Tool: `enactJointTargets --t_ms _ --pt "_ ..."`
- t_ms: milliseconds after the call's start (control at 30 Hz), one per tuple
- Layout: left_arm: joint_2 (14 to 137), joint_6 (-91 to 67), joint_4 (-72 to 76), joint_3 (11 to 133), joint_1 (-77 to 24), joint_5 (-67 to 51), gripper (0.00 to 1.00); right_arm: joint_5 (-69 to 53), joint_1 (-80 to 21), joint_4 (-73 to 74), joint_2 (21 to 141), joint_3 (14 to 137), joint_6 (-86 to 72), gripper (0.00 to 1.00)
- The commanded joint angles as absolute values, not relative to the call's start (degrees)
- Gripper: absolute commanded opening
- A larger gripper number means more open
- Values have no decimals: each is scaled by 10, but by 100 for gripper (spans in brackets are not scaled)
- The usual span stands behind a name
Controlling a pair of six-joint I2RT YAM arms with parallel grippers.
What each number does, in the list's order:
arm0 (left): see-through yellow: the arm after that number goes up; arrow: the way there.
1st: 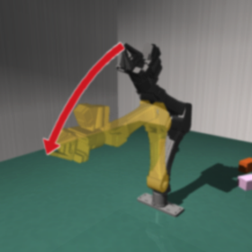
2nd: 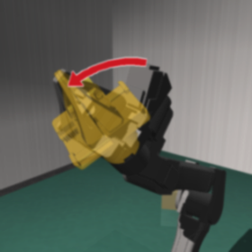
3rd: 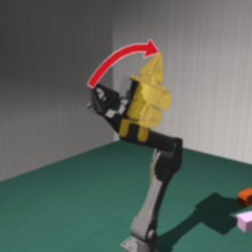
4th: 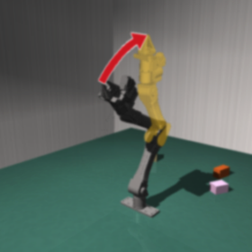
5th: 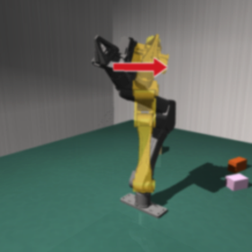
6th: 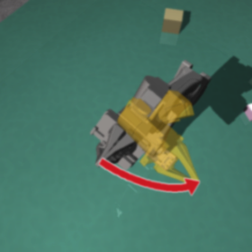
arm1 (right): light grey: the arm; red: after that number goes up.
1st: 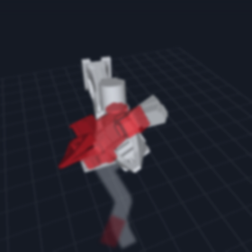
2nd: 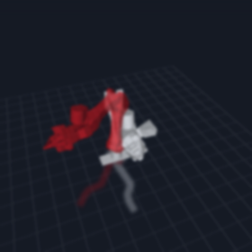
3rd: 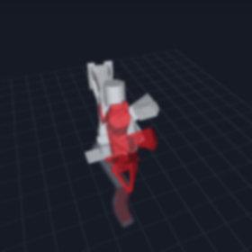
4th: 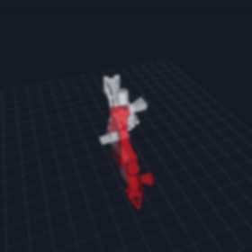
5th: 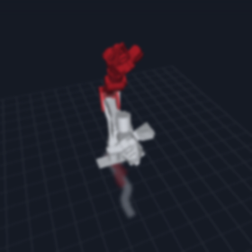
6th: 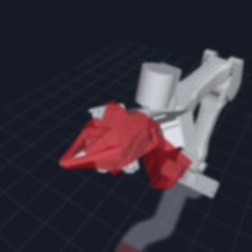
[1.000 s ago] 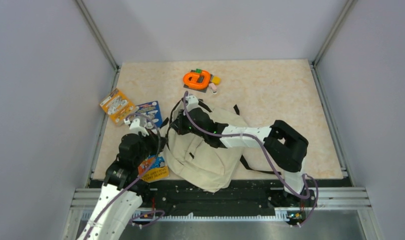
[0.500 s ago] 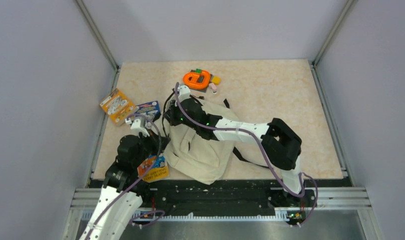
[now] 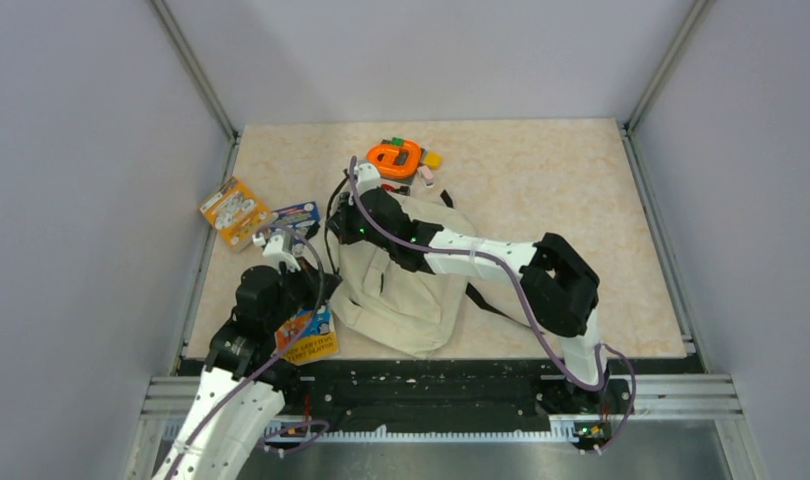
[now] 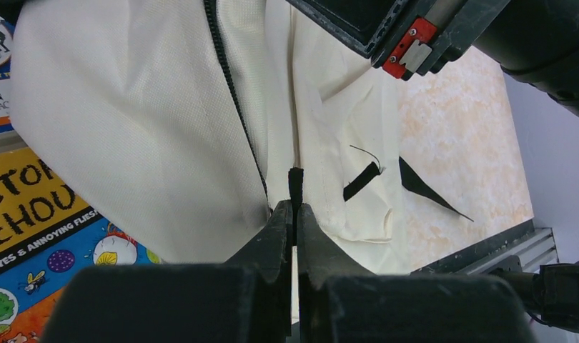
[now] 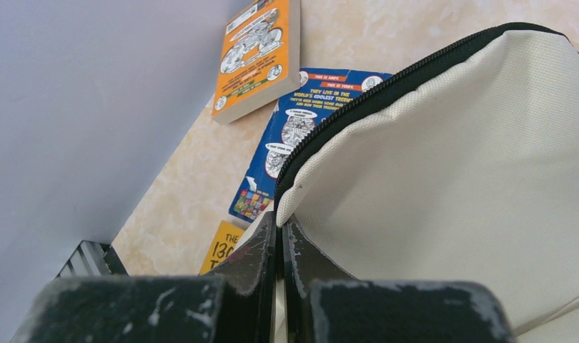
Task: Pack the student bag
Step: Unzip the student bag at the center of the board.
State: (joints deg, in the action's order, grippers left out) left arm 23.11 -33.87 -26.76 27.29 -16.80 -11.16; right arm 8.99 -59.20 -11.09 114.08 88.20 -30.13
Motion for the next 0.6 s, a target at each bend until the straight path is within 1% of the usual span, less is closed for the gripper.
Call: enactJointTargets --t_ms 0,167,233,333,400,467,500,533,567 --pt "263 -339 -291 293 -177 -203 0 128 -569 -210 1134 933 -312 0" --pt "284 -354 -295 305 -178 -254 0 149 -568 -227 1131 926 -310 0" --pt "286 -350 -318 315 -178 -240 0 149 -567 -233 1127 922 -310 0" --pt "285 -335 -365 346 -178 -186 1 136 -567 -256 1111 895 -309 0" --pt "286 -331 -381 374 -178 -154 18 113 -568 -272 1088 861 -311 0" --pt "286 -335 -390 411 -178 -134 47 95 -568 -282 1051 810 -318 0" --pt "287 -338 -391 431 -178 -130 59 81 -568 -293 1029 777 -324 0" --pt "290 -338 -393 456 -178 -125 67 72 -569 -299 1001 742 -325 0" --pt "294 -337 -396 475 -178 -122 73 71 -569 -293 983 725 -326 0"
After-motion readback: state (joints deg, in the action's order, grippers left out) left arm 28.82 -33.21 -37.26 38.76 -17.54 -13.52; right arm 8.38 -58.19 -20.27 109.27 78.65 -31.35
